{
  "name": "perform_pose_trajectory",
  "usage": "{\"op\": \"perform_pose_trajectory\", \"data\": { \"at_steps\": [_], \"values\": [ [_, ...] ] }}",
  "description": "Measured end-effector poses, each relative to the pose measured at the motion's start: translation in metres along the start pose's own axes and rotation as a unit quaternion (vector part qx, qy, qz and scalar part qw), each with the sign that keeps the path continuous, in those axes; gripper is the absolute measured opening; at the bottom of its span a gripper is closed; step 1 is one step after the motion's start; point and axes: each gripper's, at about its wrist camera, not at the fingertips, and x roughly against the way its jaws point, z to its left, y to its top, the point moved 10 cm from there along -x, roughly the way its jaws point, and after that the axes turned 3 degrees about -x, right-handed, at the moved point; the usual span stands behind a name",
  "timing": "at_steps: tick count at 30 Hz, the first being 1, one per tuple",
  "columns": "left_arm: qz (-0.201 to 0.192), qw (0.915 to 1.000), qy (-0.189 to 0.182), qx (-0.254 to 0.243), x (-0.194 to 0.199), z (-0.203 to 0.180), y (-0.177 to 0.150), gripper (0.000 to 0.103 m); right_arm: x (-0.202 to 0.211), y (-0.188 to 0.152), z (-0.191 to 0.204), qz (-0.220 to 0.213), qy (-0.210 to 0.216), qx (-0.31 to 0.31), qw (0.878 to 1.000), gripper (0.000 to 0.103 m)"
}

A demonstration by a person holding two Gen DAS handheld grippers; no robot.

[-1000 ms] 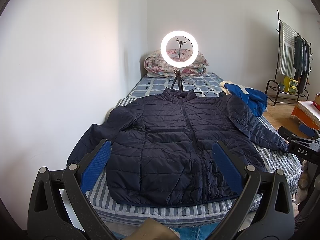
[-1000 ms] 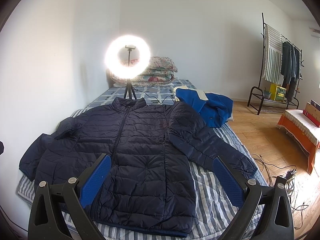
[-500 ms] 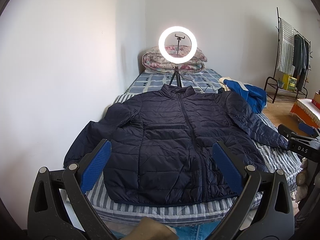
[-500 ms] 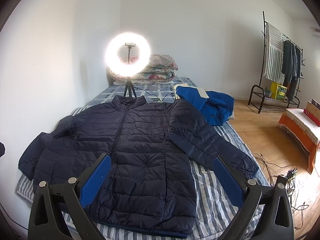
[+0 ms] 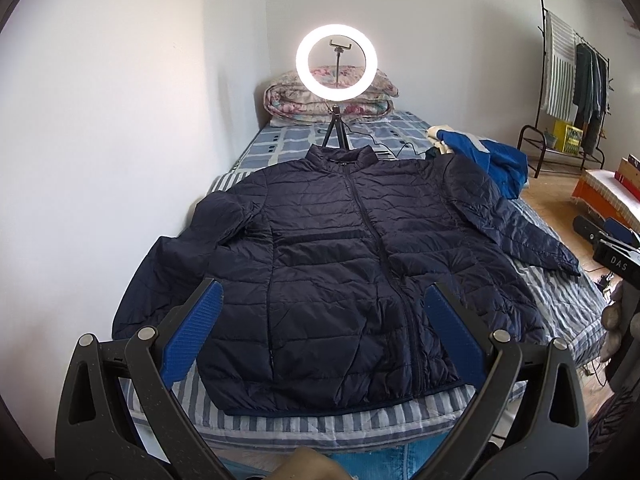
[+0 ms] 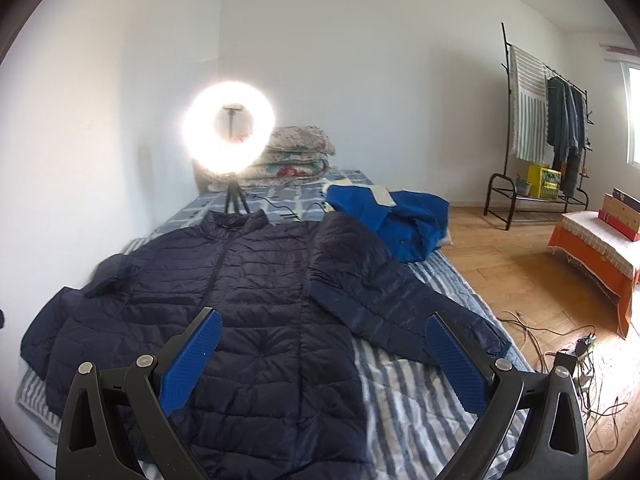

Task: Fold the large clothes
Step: 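Grasp the cuff of the jacket sleeve with the right gripper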

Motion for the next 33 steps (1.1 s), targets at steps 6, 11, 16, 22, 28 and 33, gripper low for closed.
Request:
{"op": "perform_pose_trajectory", "data": {
  "at_steps": [6, 11, 16, 22, 28, 33],
  "values": [
    [-0.005, 0.9999, -0.010, -0.006, -0.029, -0.008, 0.016, 0.102, -0.046, -0.001, -0.076, 0.047, -0.063, -0.009, 0.997, 0.103],
    [-0.001, 0.9997, -0.020, -0.017, -0.059, -0.025, 0.014, 0.102, -0.077, -0.008, -0.146, 0.097, -0.088, -0.035, 0.991, 0.101],
    [0.026, 0.9986, -0.030, -0.035, -0.086, -0.044, 0.000, 0.102, -0.103, -0.037, -0.206, 0.157, -0.072, -0.126, 0.977, 0.088],
    [0.046, 0.9974, -0.046, -0.028, -0.101, -0.054, -0.004, 0.102, -0.125, -0.080, -0.256, 0.215, -0.044, -0.274, 0.936, 0.068],
    [0.057, 0.9959, -0.063, -0.032, -0.107, -0.062, -0.007, 0.091, -0.142, -0.104, -0.269, 0.247, -0.045, -0.314, 0.916, 0.056],
    [0.073, 0.9939, -0.081, -0.016, -0.112, -0.060, -0.013, 0.082, -0.156, -0.115, -0.279, 0.258, -0.051, -0.343, 0.902, 0.054]
  ]
}}
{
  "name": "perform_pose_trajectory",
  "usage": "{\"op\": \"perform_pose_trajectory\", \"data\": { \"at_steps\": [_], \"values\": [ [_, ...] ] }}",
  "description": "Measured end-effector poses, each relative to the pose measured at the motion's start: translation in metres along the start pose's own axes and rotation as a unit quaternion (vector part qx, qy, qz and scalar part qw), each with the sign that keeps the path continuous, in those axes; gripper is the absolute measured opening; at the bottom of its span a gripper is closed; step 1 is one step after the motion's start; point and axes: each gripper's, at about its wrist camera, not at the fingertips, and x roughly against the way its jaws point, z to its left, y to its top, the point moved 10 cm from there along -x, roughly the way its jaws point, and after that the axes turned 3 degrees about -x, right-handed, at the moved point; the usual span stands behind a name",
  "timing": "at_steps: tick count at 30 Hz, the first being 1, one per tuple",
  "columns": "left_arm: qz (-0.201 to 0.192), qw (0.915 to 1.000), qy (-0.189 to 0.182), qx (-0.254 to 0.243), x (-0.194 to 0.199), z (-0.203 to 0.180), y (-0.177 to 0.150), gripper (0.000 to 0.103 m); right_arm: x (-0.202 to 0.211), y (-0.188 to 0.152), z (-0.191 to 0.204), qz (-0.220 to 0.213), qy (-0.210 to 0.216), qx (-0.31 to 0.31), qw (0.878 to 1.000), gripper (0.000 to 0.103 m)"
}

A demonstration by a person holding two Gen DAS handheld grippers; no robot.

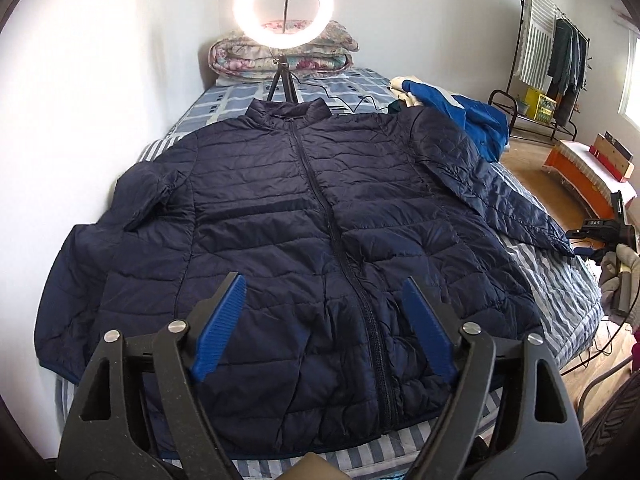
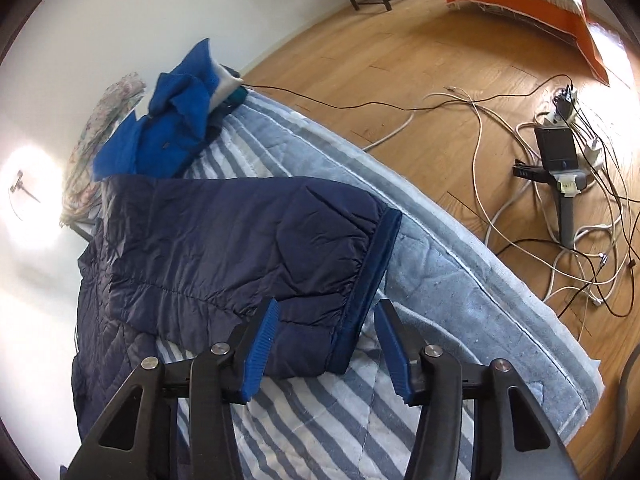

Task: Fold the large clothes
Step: 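Grasp the cuff of the jacket sleeve with the right gripper, then lift the sleeve with the right gripper and carry it across the jacket body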

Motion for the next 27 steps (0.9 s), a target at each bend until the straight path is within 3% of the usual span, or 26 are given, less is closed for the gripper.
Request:
{"op": "perform_pose_trajectory", "data": {
  "at_steps": [9, 12, 14, 17, 27],
  "values": [
    [0.001, 1.0000, -0.002, -0.001, 0.000, 0.001, -0.001, 0.064, -0.023, 0.004, -0.008, 0.018, -0.015, -0.015, 1.000, 0.048],
    [0.001, 1.0000, -0.005, -0.003, -0.001, 0.001, -0.001, 0.059, -0.026, 0.006, -0.006, 0.021, -0.012, -0.012, 1.000, 0.034],
    [0.001, 1.0000, -0.005, -0.004, -0.001, 0.003, 0.000, 0.055, -0.024, 0.007, -0.004, 0.017, -0.010, -0.007, 1.000, 0.017],
    [0.000, 1.0000, -0.006, -0.001, -0.001, 0.002, 0.000, 0.053, -0.008, 0.014, 0.005, -0.006, -0.006, 0.009, 1.000, 0.007],
    [-0.009, 0.9998, -0.015, -0.004, 0.007, -0.002, 0.007, 0.046, 0.045, 0.018, 0.083, -0.069, 0.050, 0.074, 0.994, 0.003]
  ]
}}
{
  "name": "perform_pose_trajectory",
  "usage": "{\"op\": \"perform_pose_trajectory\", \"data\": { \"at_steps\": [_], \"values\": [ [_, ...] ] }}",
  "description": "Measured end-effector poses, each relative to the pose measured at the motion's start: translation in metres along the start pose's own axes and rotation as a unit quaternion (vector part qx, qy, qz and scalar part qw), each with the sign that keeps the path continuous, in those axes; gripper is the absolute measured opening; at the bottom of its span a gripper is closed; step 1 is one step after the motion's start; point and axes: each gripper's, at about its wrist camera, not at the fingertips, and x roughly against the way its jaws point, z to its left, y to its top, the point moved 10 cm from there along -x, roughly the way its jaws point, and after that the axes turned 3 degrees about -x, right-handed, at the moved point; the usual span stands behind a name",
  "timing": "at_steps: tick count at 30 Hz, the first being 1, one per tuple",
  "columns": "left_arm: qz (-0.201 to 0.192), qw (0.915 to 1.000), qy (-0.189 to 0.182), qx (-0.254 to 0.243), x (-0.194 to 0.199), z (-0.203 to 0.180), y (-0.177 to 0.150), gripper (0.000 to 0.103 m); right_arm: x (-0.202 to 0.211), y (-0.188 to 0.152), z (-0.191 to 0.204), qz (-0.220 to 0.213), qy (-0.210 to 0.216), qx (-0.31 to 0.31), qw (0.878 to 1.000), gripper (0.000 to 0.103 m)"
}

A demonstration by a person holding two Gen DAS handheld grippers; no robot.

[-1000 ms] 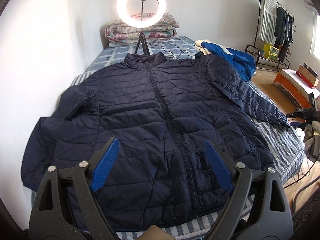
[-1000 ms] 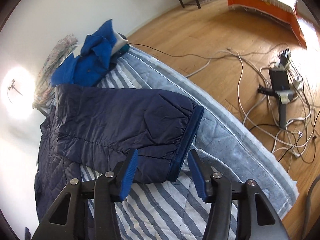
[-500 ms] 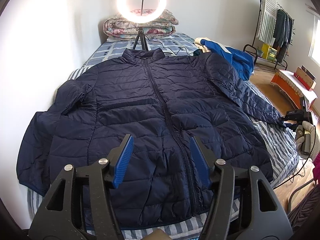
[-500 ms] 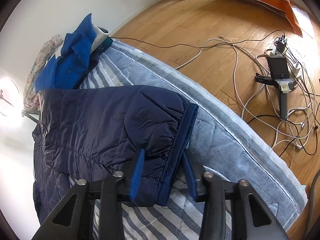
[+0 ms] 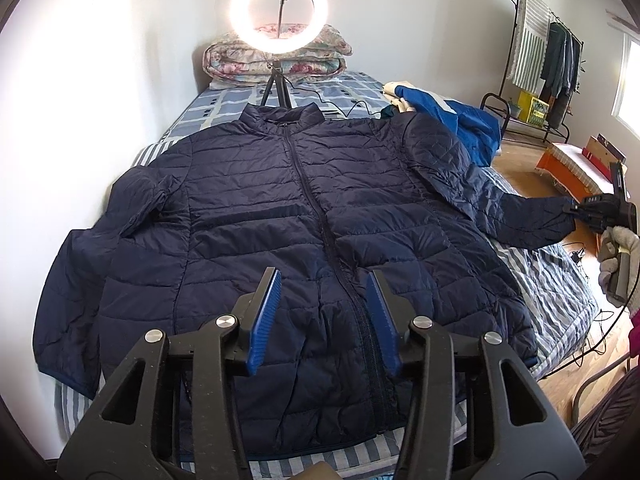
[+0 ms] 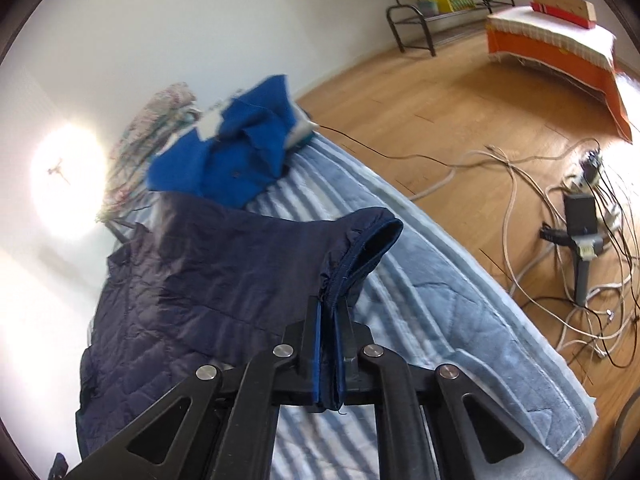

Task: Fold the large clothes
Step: 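Lift the sleeve with the right gripper and carry it across the jacket body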

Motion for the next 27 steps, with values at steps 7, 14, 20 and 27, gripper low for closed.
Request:
{"op": "perform_pose_trajectory", "data": {
  "at_steps": [7, 14, 20, 27],
  "values": [
    [-0.008, 0.9999, -0.005, 0.004, 0.007, 0.006, 0.004, 0.046, 0.021, -0.006, 0.100, -0.017, 0.059, 0.063, 0.996, 0.002],
    [0.000, 0.9998, -0.013, 0.018, 0.008, 0.018, -0.001, 0.056, 0.036, -0.030, 0.228, -0.028, 0.098, 0.185, 0.977, 0.002],
    [0.017, 0.9993, -0.014, 0.032, 0.008, 0.034, -0.013, 0.056, 0.026, -0.057, 0.319, -0.028, 0.121, 0.261, 0.957, 0.002],
    [0.024, 0.9988, -0.020, 0.038, 0.013, 0.050, -0.028, 0.056, -0.014, -0.089, 0.388, -0.004, 0.137, 0.282, 0.949, 0.002]
  ]
}}
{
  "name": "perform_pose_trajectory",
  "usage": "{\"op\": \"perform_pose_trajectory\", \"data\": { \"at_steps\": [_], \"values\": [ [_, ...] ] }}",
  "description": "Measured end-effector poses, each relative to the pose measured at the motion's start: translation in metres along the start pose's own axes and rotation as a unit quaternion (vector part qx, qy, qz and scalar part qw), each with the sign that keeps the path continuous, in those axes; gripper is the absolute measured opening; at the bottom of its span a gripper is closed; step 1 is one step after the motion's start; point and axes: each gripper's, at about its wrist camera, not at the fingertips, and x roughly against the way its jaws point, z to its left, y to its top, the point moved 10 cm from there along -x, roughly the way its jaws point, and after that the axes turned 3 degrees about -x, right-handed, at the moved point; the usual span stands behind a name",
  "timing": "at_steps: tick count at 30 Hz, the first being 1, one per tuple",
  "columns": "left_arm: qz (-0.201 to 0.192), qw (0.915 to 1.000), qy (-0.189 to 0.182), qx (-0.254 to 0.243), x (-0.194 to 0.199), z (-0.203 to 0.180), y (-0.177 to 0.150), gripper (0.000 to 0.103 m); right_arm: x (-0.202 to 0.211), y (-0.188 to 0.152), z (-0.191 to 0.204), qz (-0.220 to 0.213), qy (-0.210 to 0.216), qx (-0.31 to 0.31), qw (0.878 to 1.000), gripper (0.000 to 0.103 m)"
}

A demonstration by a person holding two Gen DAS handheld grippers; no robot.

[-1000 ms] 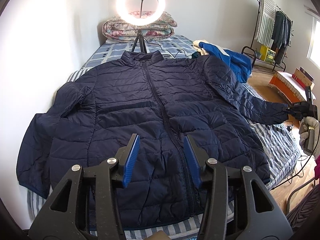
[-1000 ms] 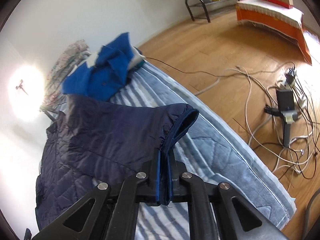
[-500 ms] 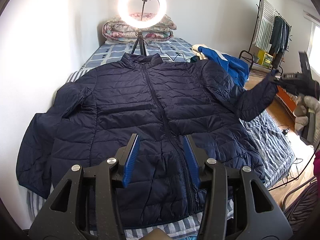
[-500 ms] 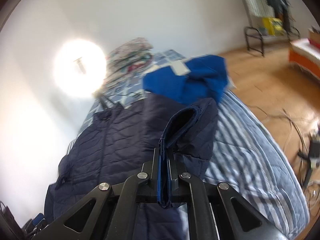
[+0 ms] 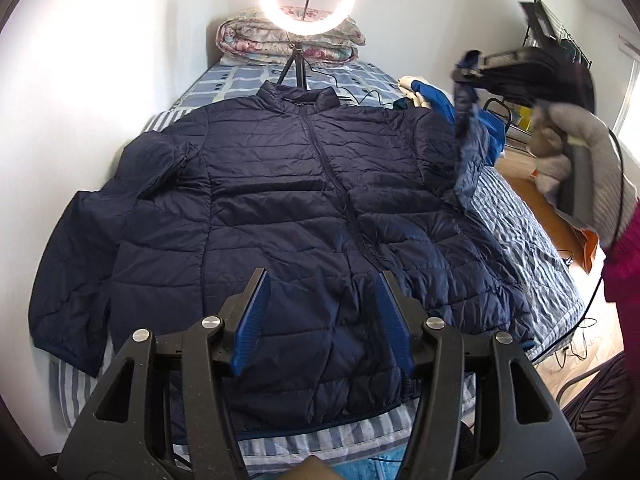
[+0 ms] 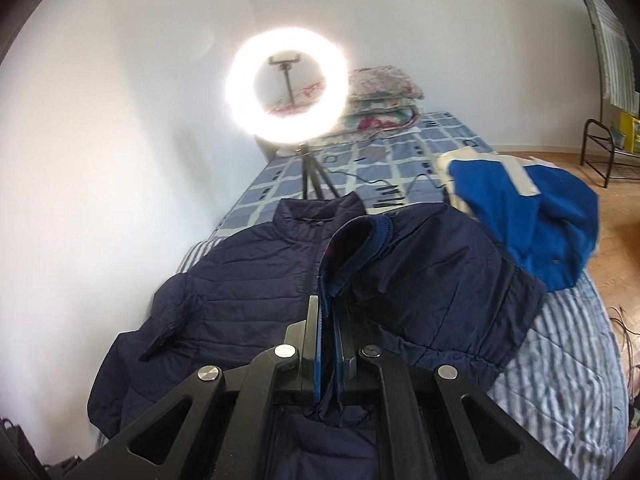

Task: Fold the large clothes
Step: 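Lift the sleeve with the right gripper and carry it across the jacket body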

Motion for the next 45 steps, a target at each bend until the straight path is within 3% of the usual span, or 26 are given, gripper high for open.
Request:
{"op": "perform_pose_trajectory", "data": {
  "at_steps": [5, 11, 20, 35, 45],
  "values": [
    [-0.012, 0.9998, -0.005, 0.012, 0.009, 0.012, 0.003, 0.056, -0.055, -0.003, 0.055, 0.028, 0.011, 0.035, 0.999, 0.002],
    [-0.047, 0.9986, 0.017, 0.015, 0.025, 0.029, 0.018, 0.056, -0.107, -0.017, 0.109, 0.061, 0.028, 0.061, 0.996, 0.002],
    [-0.068, 0.9969, 0.036, 0.015, 0.033, 0.040, 0.032, 0.056, -0.173, -0.037, 0.157, 0.106, 0.042, 0.091, 0.989, 0.002],
    [-0.051, 0.9966, 0.041, 0.050, 0.015, 0.057, 0.038, 0.056, -0.250, -0.009, 0.187, 0.110, 0.061, 0.080, 0.989, 0.002],
    [-0.032, 0.9968, 0.048, 0.055, -0.003, 0.062, 0.037, 0.056, -0.314, -0.025, 0.187, 0.146, 0.068, 0.062, 0.985, 0.002]
  ]
}}
